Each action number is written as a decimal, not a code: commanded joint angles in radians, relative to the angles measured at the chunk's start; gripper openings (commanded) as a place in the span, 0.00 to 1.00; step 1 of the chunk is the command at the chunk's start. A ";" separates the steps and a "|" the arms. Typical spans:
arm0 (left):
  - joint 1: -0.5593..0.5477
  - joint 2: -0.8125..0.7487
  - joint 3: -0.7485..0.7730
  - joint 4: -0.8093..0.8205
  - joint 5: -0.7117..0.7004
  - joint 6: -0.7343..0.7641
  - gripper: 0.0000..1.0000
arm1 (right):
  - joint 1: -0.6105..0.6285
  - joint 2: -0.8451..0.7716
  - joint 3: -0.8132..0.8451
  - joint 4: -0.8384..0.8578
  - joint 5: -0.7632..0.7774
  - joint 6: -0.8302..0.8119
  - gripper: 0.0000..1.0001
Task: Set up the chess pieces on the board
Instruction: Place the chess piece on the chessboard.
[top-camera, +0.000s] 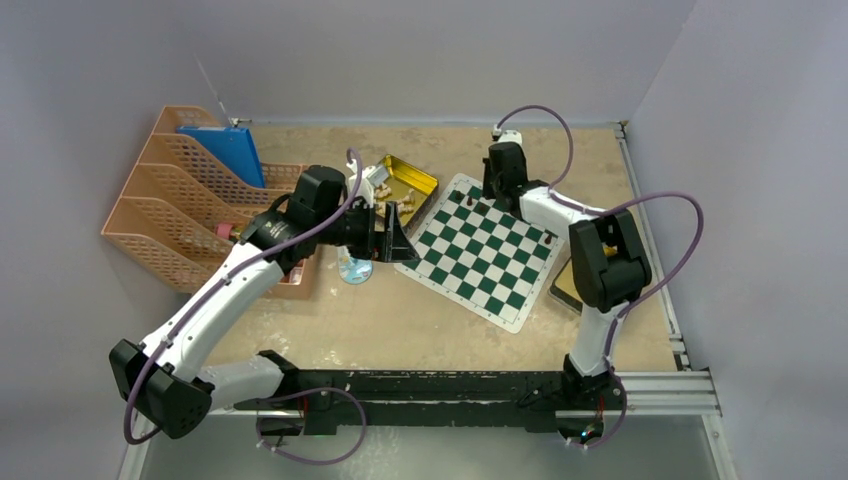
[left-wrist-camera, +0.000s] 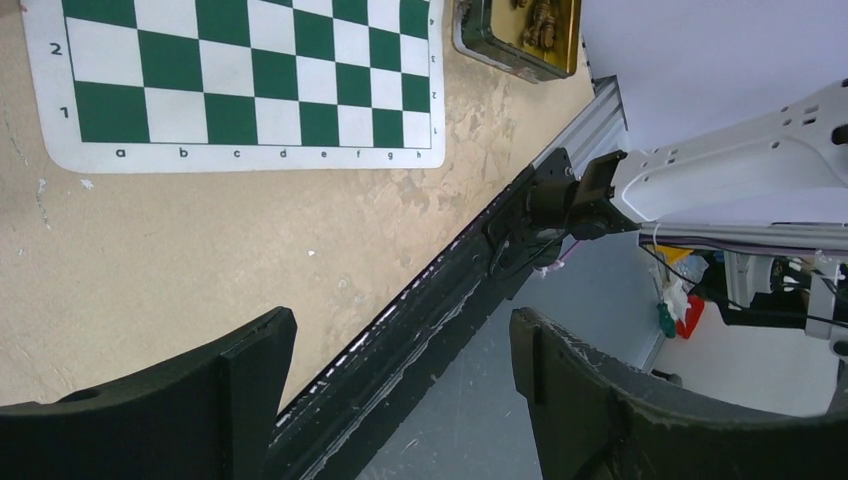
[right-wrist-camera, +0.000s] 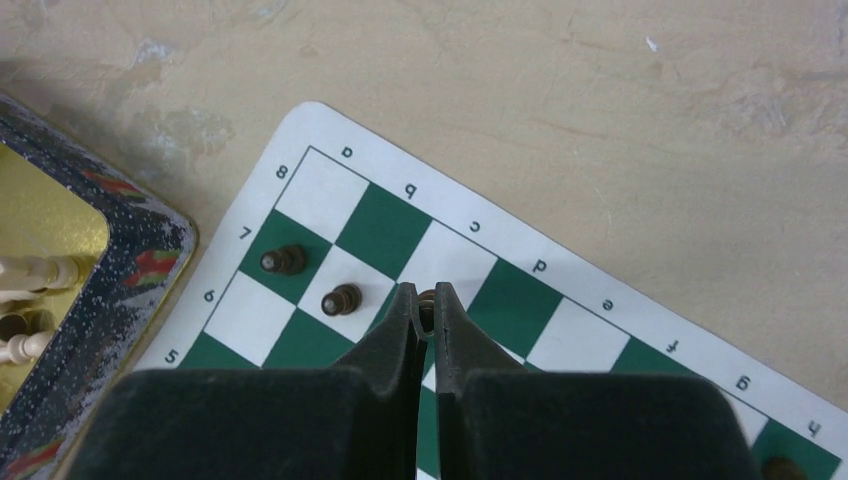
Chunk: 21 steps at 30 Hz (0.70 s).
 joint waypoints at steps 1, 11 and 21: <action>0.001 -0.041 0.001 0.012 -0.012 -0.026 0.79 | -0.001 0.017 0.010 0.097 -0.016 0.007 0.00; 0.002 -0.048 -0.001 0.000 -0.027 -0.027 0.79 | -0.003 0.041 0.007 0.144 0.005 -0.024 0.00; 0.003 -0.040 0.002 -0.023 -0.029 -0.015 0.79 | -0.004 0.062 0.003 0.149 0.025 -0.028 0.00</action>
